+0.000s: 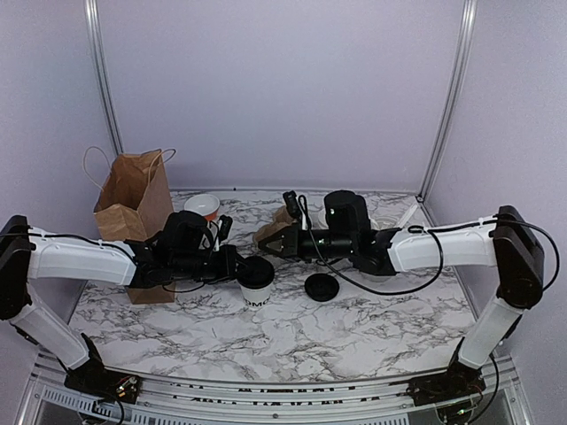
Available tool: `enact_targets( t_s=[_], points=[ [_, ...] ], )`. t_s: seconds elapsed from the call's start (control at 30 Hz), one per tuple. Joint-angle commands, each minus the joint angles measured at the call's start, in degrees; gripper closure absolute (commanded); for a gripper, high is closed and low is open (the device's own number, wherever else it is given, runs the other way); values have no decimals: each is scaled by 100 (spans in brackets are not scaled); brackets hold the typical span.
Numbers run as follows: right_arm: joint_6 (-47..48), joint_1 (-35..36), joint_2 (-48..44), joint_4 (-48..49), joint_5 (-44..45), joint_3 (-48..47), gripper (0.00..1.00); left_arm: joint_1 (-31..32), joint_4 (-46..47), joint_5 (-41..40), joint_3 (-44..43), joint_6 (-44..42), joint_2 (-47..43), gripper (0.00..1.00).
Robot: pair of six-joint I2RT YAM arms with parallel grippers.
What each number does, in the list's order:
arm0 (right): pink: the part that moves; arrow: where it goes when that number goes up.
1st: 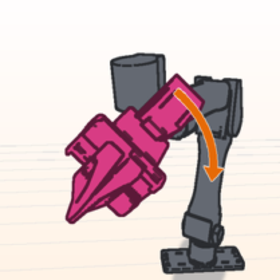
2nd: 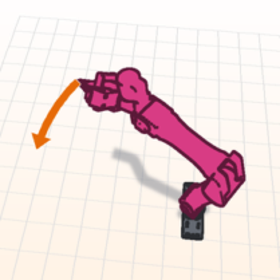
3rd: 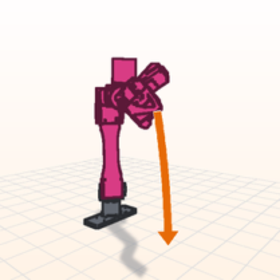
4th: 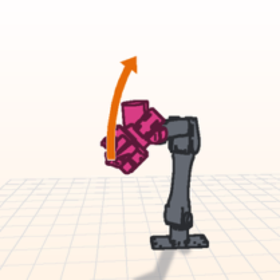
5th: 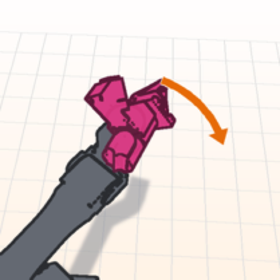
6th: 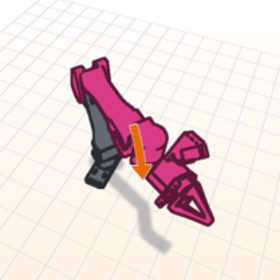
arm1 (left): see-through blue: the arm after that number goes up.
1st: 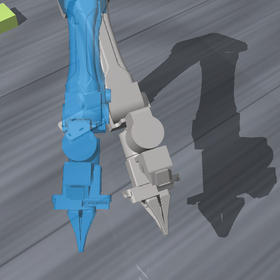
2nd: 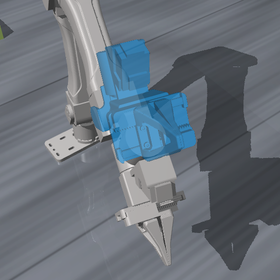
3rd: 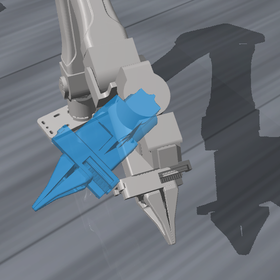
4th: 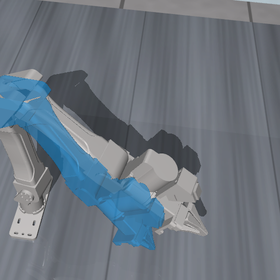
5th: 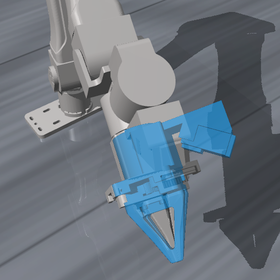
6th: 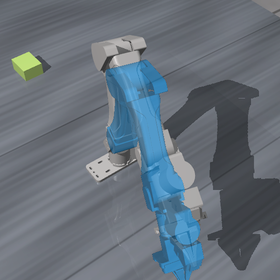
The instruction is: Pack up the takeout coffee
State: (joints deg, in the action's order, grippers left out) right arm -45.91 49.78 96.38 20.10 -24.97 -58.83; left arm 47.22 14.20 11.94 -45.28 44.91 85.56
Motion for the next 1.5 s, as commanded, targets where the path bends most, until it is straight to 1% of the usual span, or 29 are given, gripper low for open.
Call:
enact_targets(
  t_s=[0.0,0.1,0.2,0.27,0.47,0.53,0.6,0.7,0.8,0.93,1.1,1.17,1.27,1.4,1.47],
  points=[
    [150,-105,134,17,58,-210,99,24,-609,-56,-25,-122,88,100],
    [35,-100,622,48,-110,-124,100,24,-619,-69,-25,-131,92,100],
    [-185,-102,1281,-16,-528,-81,100,24,-633,-74,-25,-140,88,100],
    [-272,-105,1382,27,-657,-2,100,24,-652,-90,-25,-148,77,100],
    [163,-120,824,-656,-324,-319,100,24,-673,-117,-8,-173,55,100],
    [242,-118,634,-693,-251,-402,100,24,-673,-119,-7,-175,72,100],
    [266,-125,432,-532,-258,-415,100,24,-668,-119,-7,-173,74,100],
    [242,-111,130,-17,-391,-307,100,24,-664,-122,-24,-173,83,100],
    [241,-79,-18,348,-491,-156,99,24,-664,-96,-42,-184,109,100],
    [68,-65,225,583,-655,103,98,24,-664,-95,-41,-193,134,100],
    [-326,-19,1273,581,-1153,266,100,24,-664,-67,-82,-207,167,100],
    [-531,-12,1430,674,-1182,398,100,24,-672,-74,-91,-210,169,100],
    [-478,-33,1240,552,-1010,448,100,24,-673,-86,-95,-219,156,100],
    [-73,-64,829,-111,-691,117,100,24,-673,-85,-87,-219,147,100],
    [57,-71,642,-224,-651,-44,100,24,-673,-85,-87,-214,139,100]
  ],
)
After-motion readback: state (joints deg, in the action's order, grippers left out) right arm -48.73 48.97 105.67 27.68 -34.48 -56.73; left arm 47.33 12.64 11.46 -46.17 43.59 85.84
